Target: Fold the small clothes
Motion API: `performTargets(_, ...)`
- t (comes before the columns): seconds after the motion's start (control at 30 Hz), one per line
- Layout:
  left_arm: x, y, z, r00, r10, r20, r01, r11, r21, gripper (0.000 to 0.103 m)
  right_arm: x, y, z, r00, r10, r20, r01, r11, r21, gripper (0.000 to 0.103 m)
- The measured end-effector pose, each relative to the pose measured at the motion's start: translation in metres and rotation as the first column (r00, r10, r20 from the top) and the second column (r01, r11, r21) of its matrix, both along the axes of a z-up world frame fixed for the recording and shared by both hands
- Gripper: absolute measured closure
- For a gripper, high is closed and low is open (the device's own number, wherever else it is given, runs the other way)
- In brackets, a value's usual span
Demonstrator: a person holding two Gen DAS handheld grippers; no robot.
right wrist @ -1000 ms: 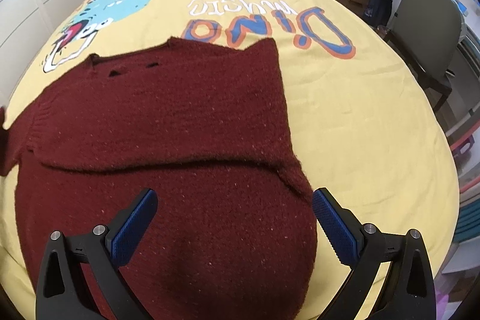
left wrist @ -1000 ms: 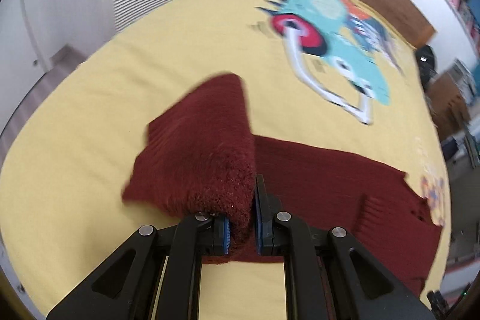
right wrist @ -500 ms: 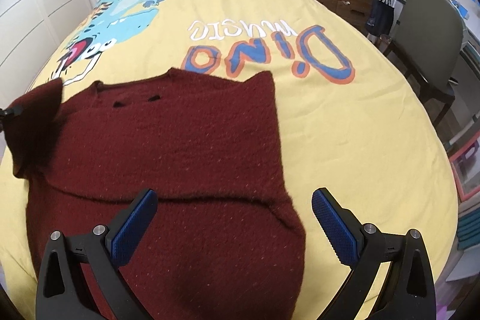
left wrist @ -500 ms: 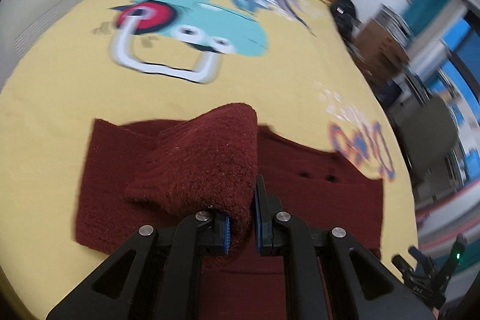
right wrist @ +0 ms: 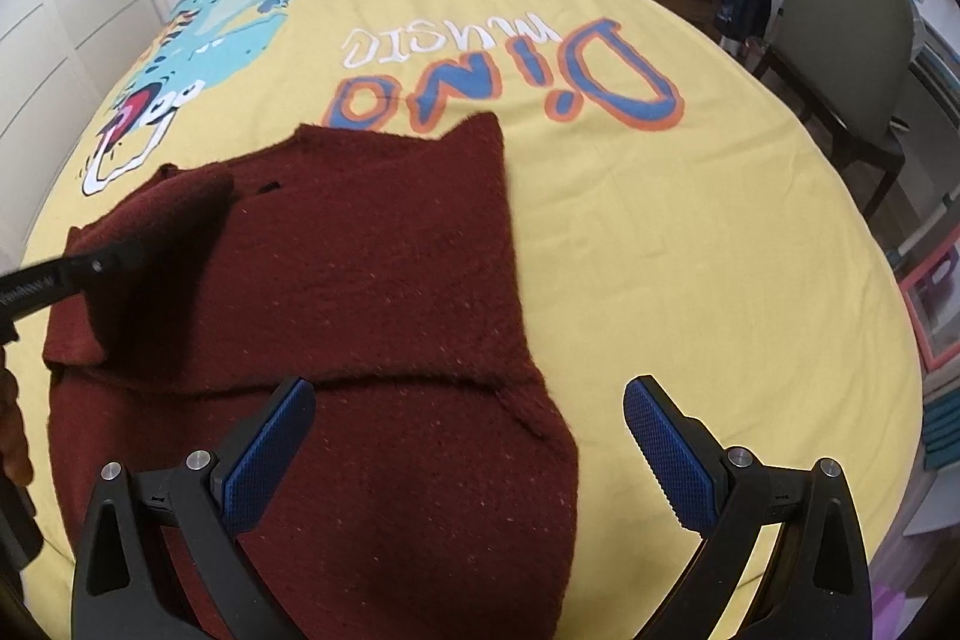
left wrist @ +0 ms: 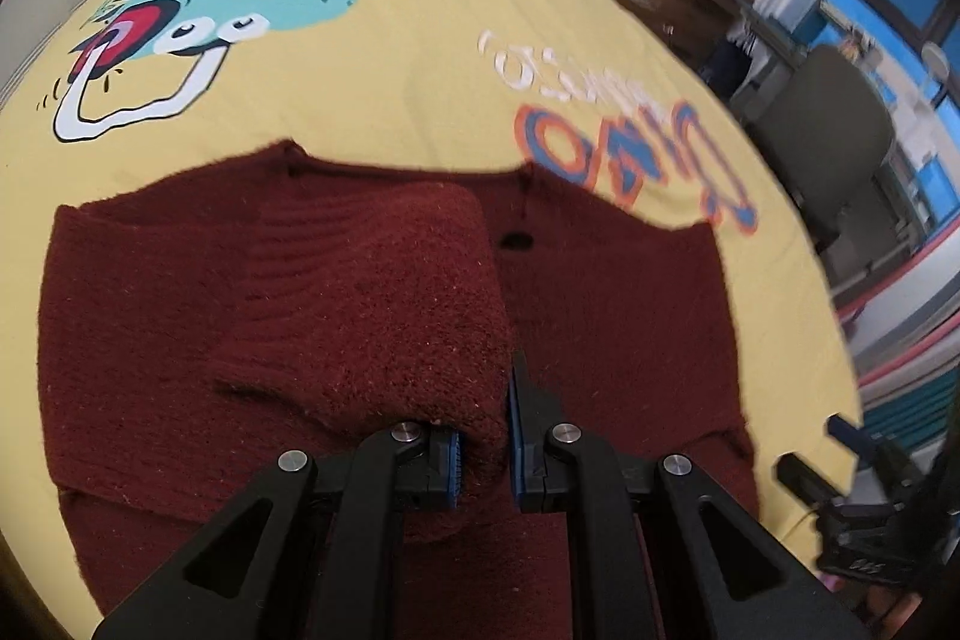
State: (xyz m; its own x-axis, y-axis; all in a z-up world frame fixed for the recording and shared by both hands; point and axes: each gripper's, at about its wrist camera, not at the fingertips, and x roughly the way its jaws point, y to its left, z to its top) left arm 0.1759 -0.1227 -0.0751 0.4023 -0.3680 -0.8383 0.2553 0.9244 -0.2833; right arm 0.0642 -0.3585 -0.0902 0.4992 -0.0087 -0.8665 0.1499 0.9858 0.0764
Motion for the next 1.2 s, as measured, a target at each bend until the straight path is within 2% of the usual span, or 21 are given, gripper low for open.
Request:
performTargets(0.13,0.006,-0.003,-0.032,0.998,0.034,-0.055,-0.030,0.997,0.075,0.093,0.000,-0.001,-0.010,1.000,-0.001,-0.028,0.001,1.000,0.002,0.001)
performTargets(0.27,0.004,0.001,-0.049,0.995,0.037,-0.087,-0.029,0.996,0.090,0.092,-0.001,-0.002,-0.016,0.999,-0.003,-0.039,0.003,1.000,0.008,0.001)
performTargets(0.53,0.003,-0.006,-0.055,0.995,0.028,-0.098,-0.017,0.993,0.119,0.083,-0.004,-0.002,-0.017,0.999,-0.013,-0.030,0.013,1.000,0.014,0.001)
performTargets(0.63,0.000,-0.005,-0.052,0.995,0.009,-0.103,0.001,0.995,0.101,0.066,-0.006,-0.003,-0.015,1.000,-0.019,-0.023,0.019,1.000,0.019,0.001)
performTargets(0.7,-0.002,-0.001,-0.047,0.994,0.019,-0.104,-0.011,0.997,0.076,0.047,-0.008,-0.003,-0.014,1.000,-0.019,-0.021,0.020,1.000,0.018,0.001)
performTargets(0.73,-0.004,0.000,-0.045,0.994,0.018,-0.105,-0.011,0.998,0.067,0.041,-0.009,-0.003,-0.013,1.000,-0.019,-0.020,0.020,1.000,0.019,0.001)
performTargets(0.8,-0.007,0.001,-0.041,0.996,0.003,-0.095,0.002,0.999,0.051,0.015,-0.010,-0.003,-0.013,1.000,-0.020,-0.019,0.020,1.000,0.020,0.001)
performTargets(0.87,-0.010,0.004,-0.034,0.997,0.001,-0.074,0.003,0.999,0.051,0.006,-0.012,-0.002,-0.012,1.000,-0.018,-0.017,0.019,1.000,0.020,0.001)
performTargets(1.0,-0.016,0.016,-0.022,0.999,0.006,-0.048,-0.005,1.000,0.031,0.001,-0.015,-0.001,-0.011,1.000,-0.016,-0.016,0.016,1.000,0.021,0.001)
performTargets(1.2,-0.028,0.057,0.001,0.999,0.045,0.001,-0.045,0.997,0.056,0.001,-0.019,-0.001,-0.002,0.999,-0.035,0.014,0.035,0.999,0.028,0.001)
